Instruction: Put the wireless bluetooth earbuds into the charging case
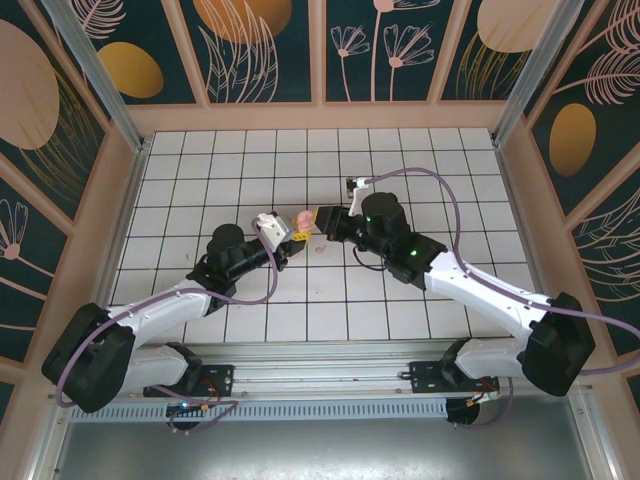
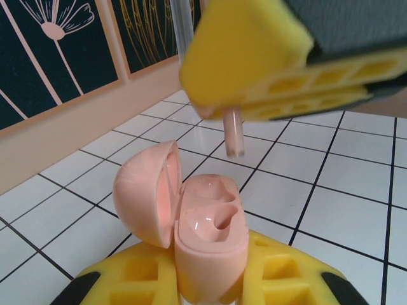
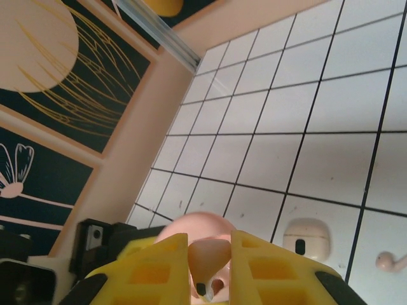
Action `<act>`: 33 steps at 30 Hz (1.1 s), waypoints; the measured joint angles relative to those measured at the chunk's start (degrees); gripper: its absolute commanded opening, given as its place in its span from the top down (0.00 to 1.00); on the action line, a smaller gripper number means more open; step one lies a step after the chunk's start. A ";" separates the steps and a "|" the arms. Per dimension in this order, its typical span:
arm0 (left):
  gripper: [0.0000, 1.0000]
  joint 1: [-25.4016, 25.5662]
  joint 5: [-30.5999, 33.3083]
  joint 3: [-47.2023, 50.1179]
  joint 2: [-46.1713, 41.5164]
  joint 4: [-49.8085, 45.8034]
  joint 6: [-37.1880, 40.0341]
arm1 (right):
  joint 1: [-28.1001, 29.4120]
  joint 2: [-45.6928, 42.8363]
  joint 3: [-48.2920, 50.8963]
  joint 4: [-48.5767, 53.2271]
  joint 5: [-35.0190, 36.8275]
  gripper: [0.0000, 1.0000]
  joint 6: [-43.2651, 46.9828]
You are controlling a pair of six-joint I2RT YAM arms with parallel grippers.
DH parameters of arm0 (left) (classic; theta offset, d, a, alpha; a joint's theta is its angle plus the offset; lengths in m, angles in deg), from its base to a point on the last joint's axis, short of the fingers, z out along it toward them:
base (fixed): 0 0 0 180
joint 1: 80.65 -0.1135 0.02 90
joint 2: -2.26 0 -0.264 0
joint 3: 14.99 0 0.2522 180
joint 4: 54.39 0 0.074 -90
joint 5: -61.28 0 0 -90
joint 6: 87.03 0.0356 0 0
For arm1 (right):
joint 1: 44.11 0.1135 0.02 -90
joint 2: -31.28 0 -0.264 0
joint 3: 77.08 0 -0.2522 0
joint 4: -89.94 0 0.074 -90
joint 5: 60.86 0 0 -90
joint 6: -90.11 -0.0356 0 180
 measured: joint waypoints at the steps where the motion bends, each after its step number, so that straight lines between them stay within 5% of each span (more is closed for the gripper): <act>1: 0.90 0.00 0.00 0.00 0.00 0.00 0.00 | 0.07 -0.07 0.00 -0.50 0.26 0.82 0.00; 33: 0.89 0.00 0.22 -0.15 -0.63 0.00 -1.44 | 3.13 2.36 0.00 -0.50 4.48 0.82 0.02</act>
